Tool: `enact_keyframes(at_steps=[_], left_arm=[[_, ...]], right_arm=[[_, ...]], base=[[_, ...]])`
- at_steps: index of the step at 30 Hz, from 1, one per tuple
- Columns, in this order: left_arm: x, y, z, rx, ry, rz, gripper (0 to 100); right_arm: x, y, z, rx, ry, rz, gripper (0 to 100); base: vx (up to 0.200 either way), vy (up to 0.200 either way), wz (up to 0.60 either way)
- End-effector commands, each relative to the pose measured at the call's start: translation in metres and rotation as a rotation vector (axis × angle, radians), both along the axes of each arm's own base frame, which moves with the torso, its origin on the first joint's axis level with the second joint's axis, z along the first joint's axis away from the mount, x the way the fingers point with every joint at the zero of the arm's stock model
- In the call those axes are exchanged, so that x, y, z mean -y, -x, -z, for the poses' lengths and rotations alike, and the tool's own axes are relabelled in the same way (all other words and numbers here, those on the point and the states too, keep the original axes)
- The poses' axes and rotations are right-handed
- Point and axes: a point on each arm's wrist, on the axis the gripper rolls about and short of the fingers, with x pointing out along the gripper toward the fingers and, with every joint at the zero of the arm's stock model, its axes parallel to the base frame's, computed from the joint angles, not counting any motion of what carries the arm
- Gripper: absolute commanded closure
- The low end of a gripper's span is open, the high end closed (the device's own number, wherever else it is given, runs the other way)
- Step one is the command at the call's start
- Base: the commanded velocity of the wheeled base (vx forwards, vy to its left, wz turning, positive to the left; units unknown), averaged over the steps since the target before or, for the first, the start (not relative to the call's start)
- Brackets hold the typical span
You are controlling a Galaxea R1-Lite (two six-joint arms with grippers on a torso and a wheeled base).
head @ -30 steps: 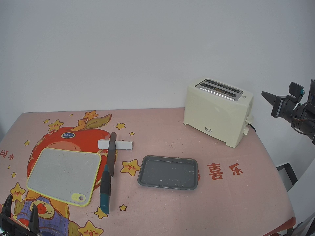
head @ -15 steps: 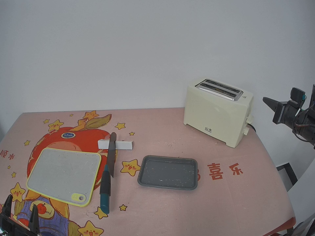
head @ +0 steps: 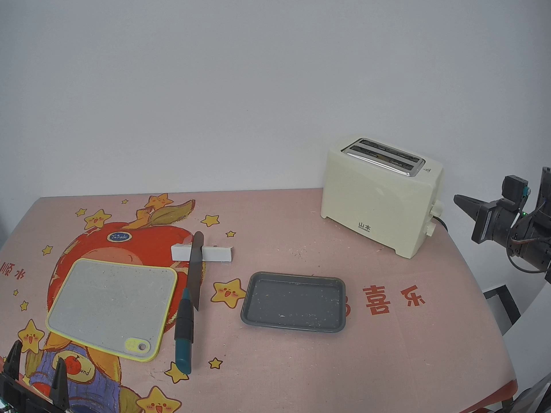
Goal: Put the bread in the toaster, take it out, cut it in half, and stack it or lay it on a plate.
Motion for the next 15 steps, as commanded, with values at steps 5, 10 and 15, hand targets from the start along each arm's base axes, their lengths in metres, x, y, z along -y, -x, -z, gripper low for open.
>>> enact_keyframes(at_steps=[5,10,15], left_arm=[[0.000,-0.001,0.005,-0.009,0.000,0.000,0],[0.000,-0.001,0.005,-0.009,0.000,0.000,0],[0.000,-0.001,0.005,-0.009,0.000,0.000,0]], right_arm=[[-0.001,0.005,0.015,-0.059,0.005,-0.012,100],[-0.003,0.008,0.029,-0.114,0.016,-0.021,100],[-0.004,0.001,0.040,-0.160,0.025,-0.020,100]], base=[[0.000,0.000,0.00],[0.000,0.000,0.00],[0.000,0.000,0.00]])
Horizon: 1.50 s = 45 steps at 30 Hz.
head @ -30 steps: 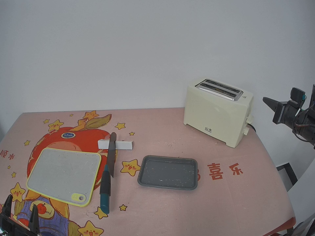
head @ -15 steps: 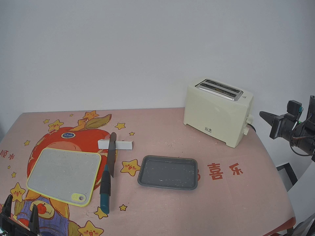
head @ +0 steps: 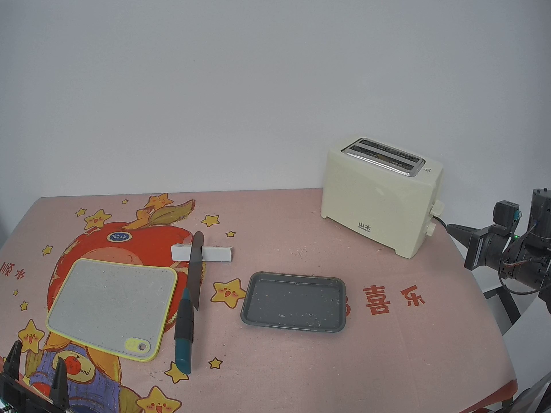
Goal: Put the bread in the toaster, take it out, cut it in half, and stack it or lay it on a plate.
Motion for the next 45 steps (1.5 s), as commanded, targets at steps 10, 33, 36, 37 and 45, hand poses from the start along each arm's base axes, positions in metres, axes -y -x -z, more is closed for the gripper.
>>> enact_keyframes(at_steps=[10,33,36,37,45], left_arm=[[0.000,-0.001,0.005,-0.009,0.000,0.000,0],[0.000,-0.001,0.005,-0.009,-0.001,-0.002,0],[0.000,-0.001,0.005,-0.009,0.000,0.001,0],[0.000,-0.001,0.005,-0.009,0.000,0.000,0],[0.000,-0.001,0.005,-0.009,0.000,0.000,0]], right_arm=[[-0.001,-0.013,0.025,-0.094,0.049,-0.005,100],[-0.005,-0.037,0.035,-0.118,0.087,0.047,100],[-0.006,-0.042,0.034,-0.112,0.085,0.051,100],[-0.006,-0.044,0.032,-0.103,0.085,0.059,100],[-0.009,-0.052,0.028,-0.088,0.066,0.121,100]], base=[[0.000,0.000,0.00],[0.000,0.000,0.00],[0.000,0.000,0.00],[0.000,0.000,0.00],[0.000,0.000,0.00]])
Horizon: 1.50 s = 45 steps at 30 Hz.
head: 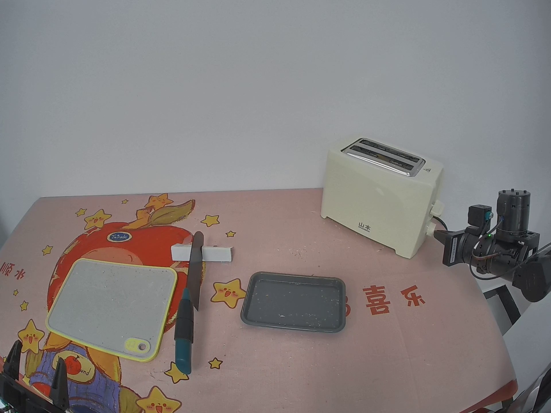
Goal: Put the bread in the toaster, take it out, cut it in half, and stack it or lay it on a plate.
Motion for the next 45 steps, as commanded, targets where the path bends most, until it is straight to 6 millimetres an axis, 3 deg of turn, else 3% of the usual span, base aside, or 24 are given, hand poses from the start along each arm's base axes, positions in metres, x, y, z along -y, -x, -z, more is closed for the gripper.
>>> enact_keyframes(at_steps=[1,13,45], left_arm=[[0.000,-0.001,0.005,-0.009,0.000,0.001,0],[0.000,-0.001,0.005,-0.009,-0.001,0.001,0],[0.000,-0.001,0.005,-0.009,0.000,0.001,0]], right_arm=[[-0.002,-0.004,0.001,-0.002,-0.013,0.004,100],[-0.005,-0.018,0.010,-0.031,-0.022,0.051,100],[-0.006,-0.022,0.019,-0.059,-0.022,0.056,100]], base=[[0.000,0.000,0.00],[0.000,0.000,0.00],[0.000,0.000,0.00]])
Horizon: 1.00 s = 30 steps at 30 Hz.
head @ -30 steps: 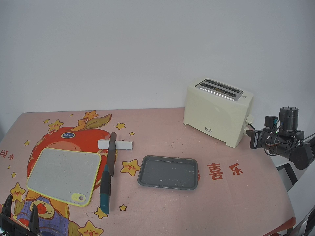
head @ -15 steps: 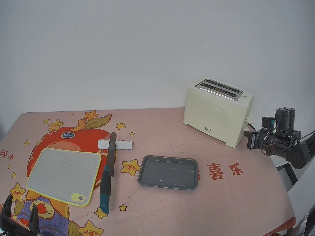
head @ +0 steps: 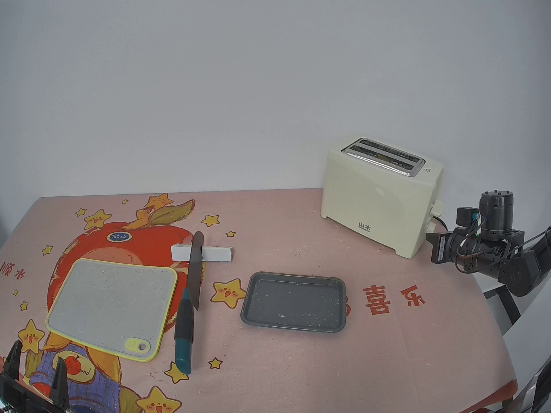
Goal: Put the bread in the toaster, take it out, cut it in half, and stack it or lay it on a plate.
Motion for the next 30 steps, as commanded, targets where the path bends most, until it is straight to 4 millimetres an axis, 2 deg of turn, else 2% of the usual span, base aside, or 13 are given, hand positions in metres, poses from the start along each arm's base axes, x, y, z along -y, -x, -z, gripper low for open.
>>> enact_keyframes(at_steps=[1,30], left_arm=[[0.0000,-0.0007,0.0051,-0.009,0.000,0.000,0],[0.0000,-0.0007,0.0051,-0.009,0.000,-0.001,0]], right_arm=[[-0.0002,0.0000,0.0007,-0.002,0.000,-0.001,100],[0.0020,-0.0011,0.0063,-0.022,0.004,0.007,100]], base=[[0.000,0.000,0.00],[0.000,0.000,0.00]])
